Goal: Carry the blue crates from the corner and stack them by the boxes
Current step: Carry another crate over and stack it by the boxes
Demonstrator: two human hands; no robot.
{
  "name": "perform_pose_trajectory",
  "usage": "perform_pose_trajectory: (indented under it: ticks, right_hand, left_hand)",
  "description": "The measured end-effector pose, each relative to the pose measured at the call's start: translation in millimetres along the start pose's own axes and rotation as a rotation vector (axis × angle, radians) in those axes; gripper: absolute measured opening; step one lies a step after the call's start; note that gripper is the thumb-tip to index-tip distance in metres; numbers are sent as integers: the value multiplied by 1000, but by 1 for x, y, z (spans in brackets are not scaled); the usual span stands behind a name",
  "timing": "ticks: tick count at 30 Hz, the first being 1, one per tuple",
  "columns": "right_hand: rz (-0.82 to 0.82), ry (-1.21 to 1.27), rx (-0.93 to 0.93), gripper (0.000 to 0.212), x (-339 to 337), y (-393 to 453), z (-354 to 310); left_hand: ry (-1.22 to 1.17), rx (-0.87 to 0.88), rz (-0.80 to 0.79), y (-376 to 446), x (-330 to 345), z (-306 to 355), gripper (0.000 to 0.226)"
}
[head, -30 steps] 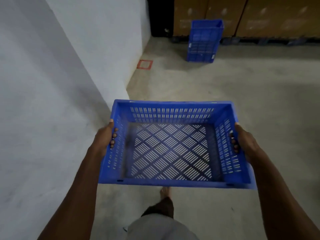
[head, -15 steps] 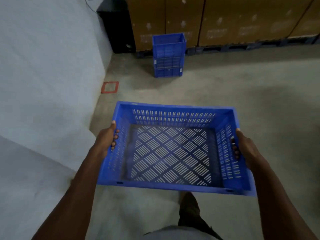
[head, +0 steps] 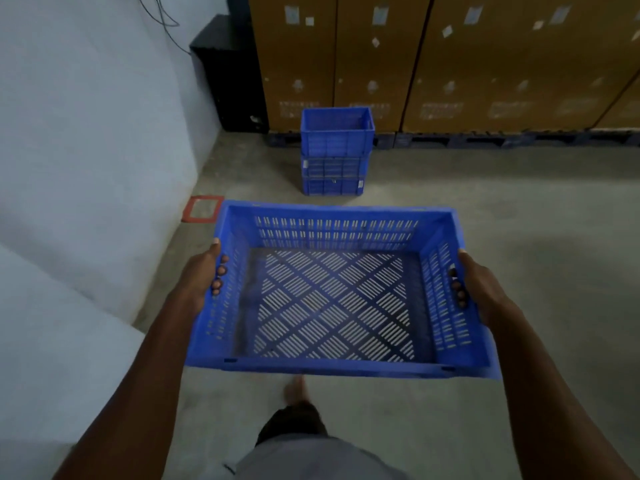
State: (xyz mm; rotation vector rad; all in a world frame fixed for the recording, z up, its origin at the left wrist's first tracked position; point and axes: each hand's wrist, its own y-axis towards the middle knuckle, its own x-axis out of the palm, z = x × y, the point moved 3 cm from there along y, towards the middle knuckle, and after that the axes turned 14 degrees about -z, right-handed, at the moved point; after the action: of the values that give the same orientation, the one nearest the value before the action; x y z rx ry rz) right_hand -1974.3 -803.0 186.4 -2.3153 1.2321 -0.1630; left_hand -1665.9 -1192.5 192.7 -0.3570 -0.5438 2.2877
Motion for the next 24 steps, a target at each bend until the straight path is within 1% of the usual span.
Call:
perform_pose_trajectory:
  ticks: [3,7,11,14,20,24]
  right_hand:
    - [12,-33,-6,55,7,74,-38]
    - [33,-18,-17,56,20,173,-88]
    - [64,15,-7,55,32,257,-141]
    - [93,26,7,56,34,316,-176]
    - [75,41,3,58,31,464,-245]
    - [54,32,7,57,27,570,-298]
  left_hand:
    - [-1,-4,-17,77,7,33,44]
    - [2,-10,-43,186,8,84,45]
    - [38,3,-71,285,13,156,45]
    - [84,25,-41,353,21,209,44]
    - [92,37,-73,499,44,283,46]
    - [73,13,-36,589,62,324,46]
